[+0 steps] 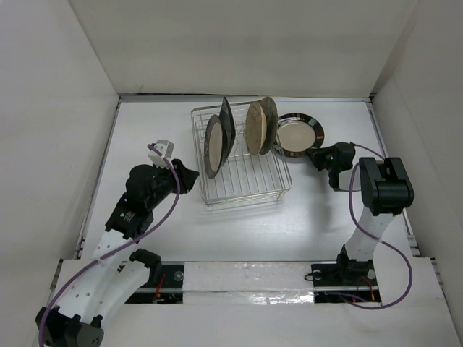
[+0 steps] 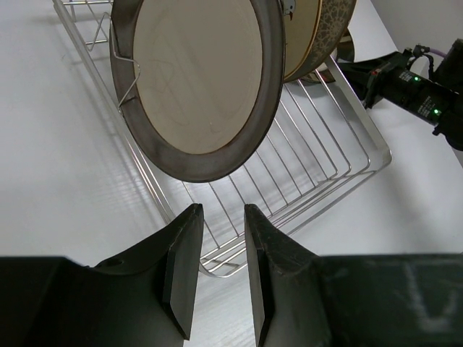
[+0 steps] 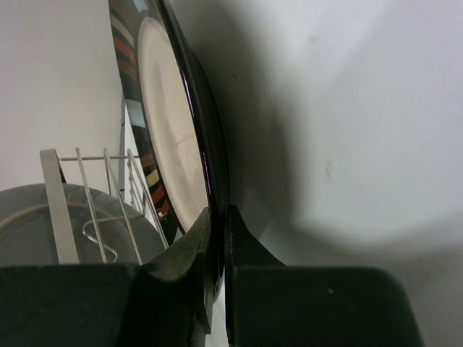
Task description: Load the plates into the dish rack
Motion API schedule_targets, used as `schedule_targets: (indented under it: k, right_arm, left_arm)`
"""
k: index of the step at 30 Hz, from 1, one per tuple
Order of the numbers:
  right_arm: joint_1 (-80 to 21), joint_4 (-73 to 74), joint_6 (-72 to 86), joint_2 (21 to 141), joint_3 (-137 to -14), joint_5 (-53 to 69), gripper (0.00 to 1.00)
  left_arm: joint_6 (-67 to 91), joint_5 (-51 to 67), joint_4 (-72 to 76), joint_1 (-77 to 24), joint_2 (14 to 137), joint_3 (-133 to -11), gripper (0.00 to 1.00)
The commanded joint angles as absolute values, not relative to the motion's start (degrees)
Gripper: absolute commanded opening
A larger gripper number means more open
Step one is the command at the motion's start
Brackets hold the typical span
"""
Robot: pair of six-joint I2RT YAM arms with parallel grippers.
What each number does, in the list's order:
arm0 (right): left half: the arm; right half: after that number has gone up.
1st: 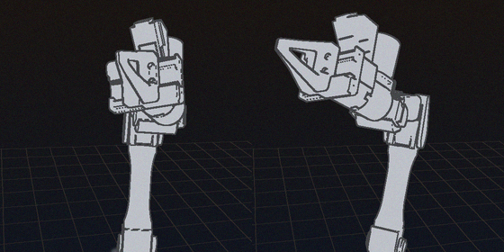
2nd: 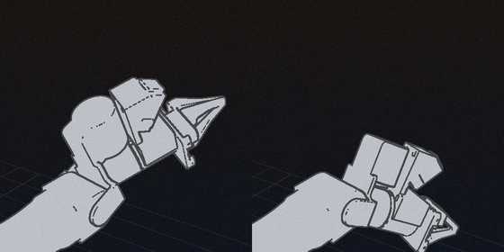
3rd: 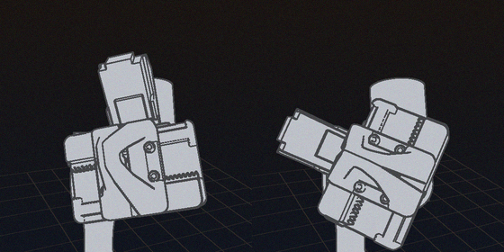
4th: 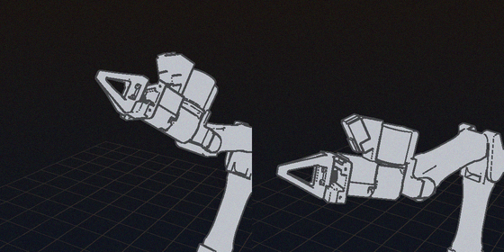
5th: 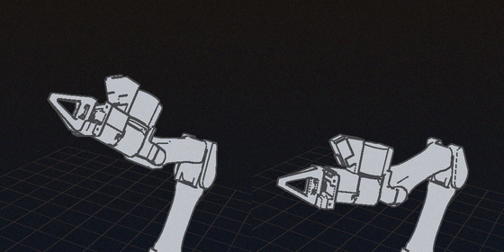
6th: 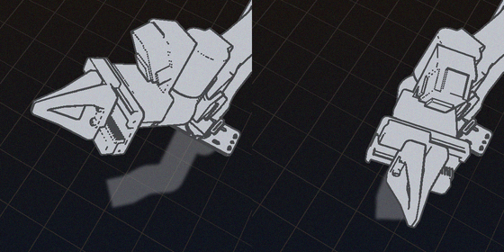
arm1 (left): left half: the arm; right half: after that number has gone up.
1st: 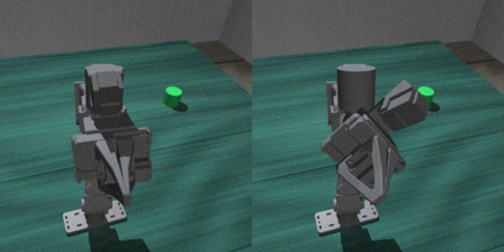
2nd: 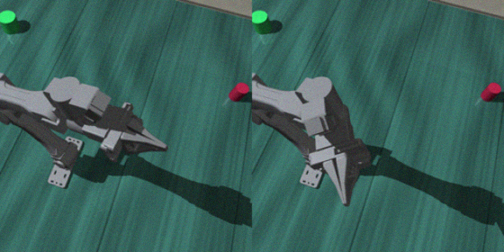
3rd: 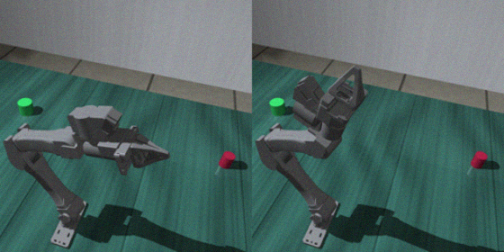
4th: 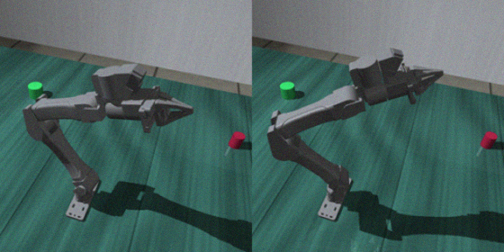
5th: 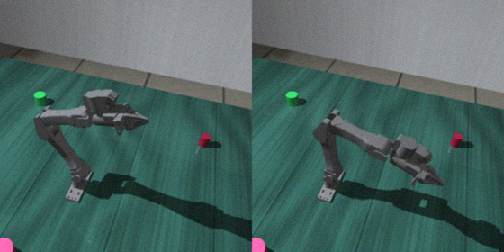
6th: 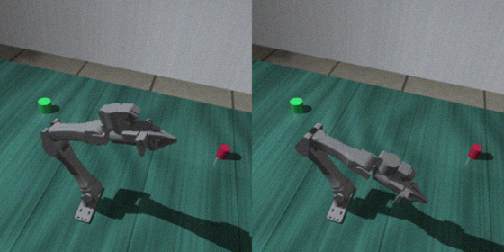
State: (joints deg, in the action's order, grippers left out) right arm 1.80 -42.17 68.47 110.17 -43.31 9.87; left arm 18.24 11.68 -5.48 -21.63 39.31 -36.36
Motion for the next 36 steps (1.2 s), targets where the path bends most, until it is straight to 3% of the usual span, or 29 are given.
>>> schedule_targets:
  k: [1,7,11,15,20,26,36]
  right_arm:
    - [2.45,-46.76,68.3,102.33,-38.52,3.81,0.0]
    - [0.89,-34.65,58.05,77.68,-38.04,-12.6,0.0]
    - [-6.66,-25.77,45.73,63.5,-45.31,-26.34,0.0]
    - [-17.54,-21.62,33.42,58.28,-54.37,-34.7,0.0]
    - [-28.55,-20.92,18.91,60.72,-65.11,-41.3,0.0]
    - [-38.65,-14.26,8.8,73.72,-82.57,-46.21,0.0]
    - [-44.12,-11.43,-3.08,89.82,-98.61,-56.16,0.0]
  left_arm:
    - [17.67,11.86,-3.69,-21.27,39.55,-38.32,0.26]
    - [17.67,12.22,-3.43,-21.27,39.81,-38.32,0.26]
    - [17.75,11.96,-3.25,-21.27,39.03,-38.32,0.26]
    - [17.58,12.92,-3.34,-21.27,39.29,-38.14,0.26]
    - [17.67,13.26,-3.25,-21.27,39.02,-38.23,0.27]
    - [17.67,13.18,-3.25,-21.27,38.58,-38.15,0.27]
    - [17.75,14.68,-2.73,-21.27,38.15,-37.79,0.27]
